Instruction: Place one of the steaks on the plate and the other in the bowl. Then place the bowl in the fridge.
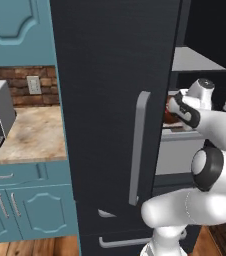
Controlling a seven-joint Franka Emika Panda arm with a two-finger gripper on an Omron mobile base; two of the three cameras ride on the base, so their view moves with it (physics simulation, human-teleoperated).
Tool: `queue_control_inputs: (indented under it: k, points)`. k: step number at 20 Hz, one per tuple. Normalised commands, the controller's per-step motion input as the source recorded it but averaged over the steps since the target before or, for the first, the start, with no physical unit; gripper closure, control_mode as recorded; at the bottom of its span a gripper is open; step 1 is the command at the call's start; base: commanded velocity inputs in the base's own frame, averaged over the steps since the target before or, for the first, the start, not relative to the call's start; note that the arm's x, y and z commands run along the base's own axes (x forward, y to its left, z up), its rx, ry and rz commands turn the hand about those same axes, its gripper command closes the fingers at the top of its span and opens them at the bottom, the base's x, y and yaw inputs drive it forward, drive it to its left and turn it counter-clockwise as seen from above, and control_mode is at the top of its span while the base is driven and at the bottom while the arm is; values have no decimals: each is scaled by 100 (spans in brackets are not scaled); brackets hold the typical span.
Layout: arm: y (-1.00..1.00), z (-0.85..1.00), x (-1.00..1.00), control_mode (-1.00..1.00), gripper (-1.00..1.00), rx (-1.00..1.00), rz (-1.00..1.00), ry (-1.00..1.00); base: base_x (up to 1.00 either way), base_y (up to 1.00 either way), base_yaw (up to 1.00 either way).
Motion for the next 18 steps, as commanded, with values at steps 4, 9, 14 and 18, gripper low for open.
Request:
queue_control_inputs:
  k: [4, 9, 14, 18]
  points:
    - [-10, -12, 56, -100, 100, 0, 0, 0, 0, 0, 0]
    - [-17, -17, 61, -100, 100, 2, 0, 0, 0, 0, 0]
    - [-28, -22, 55, -100, 100, 3, 2, 0, 0, 0, 0]
    - [-24, -28, 53, -100, 100, 3, 3, 0, 0, 0, 0]
